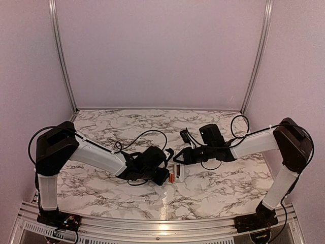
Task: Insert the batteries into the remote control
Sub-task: Adjust the battery at the center of the board, then pick up the battery from the center of the board.
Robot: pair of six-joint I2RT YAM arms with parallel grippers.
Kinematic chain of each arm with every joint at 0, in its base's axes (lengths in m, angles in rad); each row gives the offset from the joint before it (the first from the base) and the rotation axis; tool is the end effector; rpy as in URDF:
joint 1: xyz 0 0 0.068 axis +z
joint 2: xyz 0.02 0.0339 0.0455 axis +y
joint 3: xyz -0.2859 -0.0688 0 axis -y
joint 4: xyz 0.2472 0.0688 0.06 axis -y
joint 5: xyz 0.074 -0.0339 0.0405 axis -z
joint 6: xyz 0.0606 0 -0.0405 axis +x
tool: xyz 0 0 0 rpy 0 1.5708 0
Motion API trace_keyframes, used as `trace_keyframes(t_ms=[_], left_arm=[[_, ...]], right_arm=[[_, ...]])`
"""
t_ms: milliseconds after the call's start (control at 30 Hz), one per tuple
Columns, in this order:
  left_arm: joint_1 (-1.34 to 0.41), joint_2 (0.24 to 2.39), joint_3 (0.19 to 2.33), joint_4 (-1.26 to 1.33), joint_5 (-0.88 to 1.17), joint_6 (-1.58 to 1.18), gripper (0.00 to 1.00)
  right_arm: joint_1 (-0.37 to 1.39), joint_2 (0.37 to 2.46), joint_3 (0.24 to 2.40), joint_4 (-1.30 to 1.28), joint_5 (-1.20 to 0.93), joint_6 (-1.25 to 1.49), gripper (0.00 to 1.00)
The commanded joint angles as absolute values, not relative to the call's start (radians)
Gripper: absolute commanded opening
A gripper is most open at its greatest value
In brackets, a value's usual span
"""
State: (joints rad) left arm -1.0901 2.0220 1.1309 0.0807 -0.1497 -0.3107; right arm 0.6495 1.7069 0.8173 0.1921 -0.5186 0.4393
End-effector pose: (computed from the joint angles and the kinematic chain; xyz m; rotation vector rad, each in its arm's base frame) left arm 0.2110 -0.3851 0.1192 0.8539 2.2705 -0.4855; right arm 0.2670 0.2405 0.1612 -0.5497 2.3659 1.1296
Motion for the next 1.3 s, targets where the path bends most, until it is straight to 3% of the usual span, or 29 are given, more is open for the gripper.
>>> trace_keyframes(t_ms=[0,600,1267], left_arm=[[-1.070,2.051,1.138,0.090,-0.138,-0.304,0.33],[-1.060,1.896,1.101,-0.030,-0.131,-0.467,0.34],[-1.127,2.063,1.276,-0.155,-0.121,-0.567,0.30]], right_arm=[[0.675,1.720,0.795,0.180,-0.520,0.465,0.00],[0.578,1.596,0.801,0.068,-0.486,0.403,0.00],[0.538,1.604,0.793,0.073,-0.512,0.384,0.00]])
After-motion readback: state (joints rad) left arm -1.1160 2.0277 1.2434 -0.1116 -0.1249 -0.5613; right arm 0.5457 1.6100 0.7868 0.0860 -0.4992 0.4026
